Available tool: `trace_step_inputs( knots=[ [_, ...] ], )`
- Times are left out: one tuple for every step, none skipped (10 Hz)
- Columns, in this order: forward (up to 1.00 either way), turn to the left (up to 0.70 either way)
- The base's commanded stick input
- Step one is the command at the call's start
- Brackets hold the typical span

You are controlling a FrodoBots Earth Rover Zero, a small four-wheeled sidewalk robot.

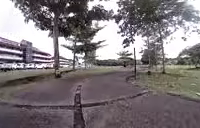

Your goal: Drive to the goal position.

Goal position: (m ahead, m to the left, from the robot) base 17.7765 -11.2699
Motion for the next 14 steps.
trace_step_inputs(
  knots=[
    [0.7, 0.0],
    [0.7, 0.0],
    [0.7, 0.0],
    [0.7, 0.0],
    [0.7, 0.0],
    [0.7, 0.0],
    [0.7, 0.0],
    [0.7, 0.0],
    [0.7, 0.0],
    [0.7, 0.0],
    [0.7, 0.0],
    [0.7, 0.0],
    [0.7, 0.0],
    [0.7, 0.0]
  ],
)
